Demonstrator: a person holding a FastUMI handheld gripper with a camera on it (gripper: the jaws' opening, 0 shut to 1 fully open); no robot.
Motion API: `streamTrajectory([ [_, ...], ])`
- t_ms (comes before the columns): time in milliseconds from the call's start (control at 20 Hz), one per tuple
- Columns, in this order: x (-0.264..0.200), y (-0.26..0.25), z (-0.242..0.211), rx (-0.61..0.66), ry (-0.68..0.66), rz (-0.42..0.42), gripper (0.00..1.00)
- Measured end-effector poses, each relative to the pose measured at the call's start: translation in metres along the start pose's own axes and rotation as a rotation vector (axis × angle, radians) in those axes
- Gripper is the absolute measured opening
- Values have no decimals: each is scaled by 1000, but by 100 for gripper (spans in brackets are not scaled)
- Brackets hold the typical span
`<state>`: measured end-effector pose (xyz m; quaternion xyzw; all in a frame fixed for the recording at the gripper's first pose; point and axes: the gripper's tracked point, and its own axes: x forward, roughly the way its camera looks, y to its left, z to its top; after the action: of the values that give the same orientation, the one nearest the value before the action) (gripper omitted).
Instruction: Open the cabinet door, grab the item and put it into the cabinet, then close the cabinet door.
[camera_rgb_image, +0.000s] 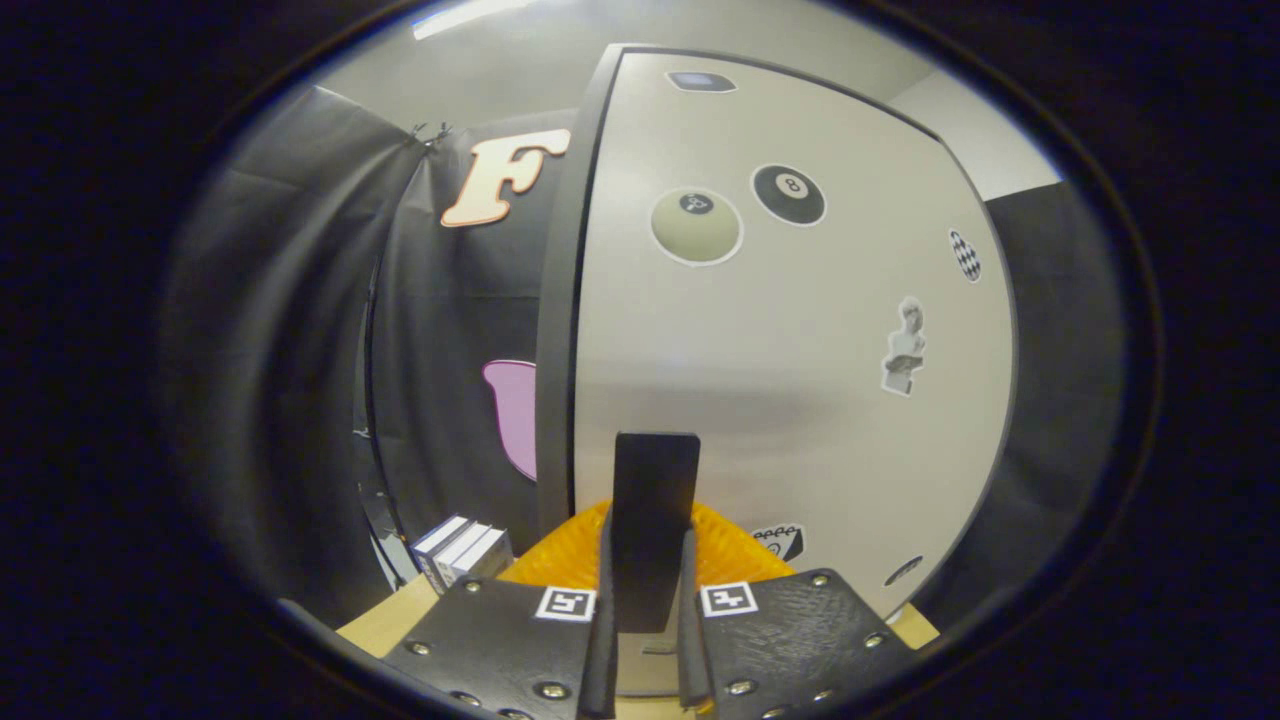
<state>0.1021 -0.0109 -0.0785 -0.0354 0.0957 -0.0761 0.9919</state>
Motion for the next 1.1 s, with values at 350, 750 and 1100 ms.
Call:
streamTrajectory([
  [350,-16,2,-1,-28,-2,29,14],
  [750,-74,-13,0,-18,30,125,14],
  [1100,-117,-40,2,-12,21,93,14],
])
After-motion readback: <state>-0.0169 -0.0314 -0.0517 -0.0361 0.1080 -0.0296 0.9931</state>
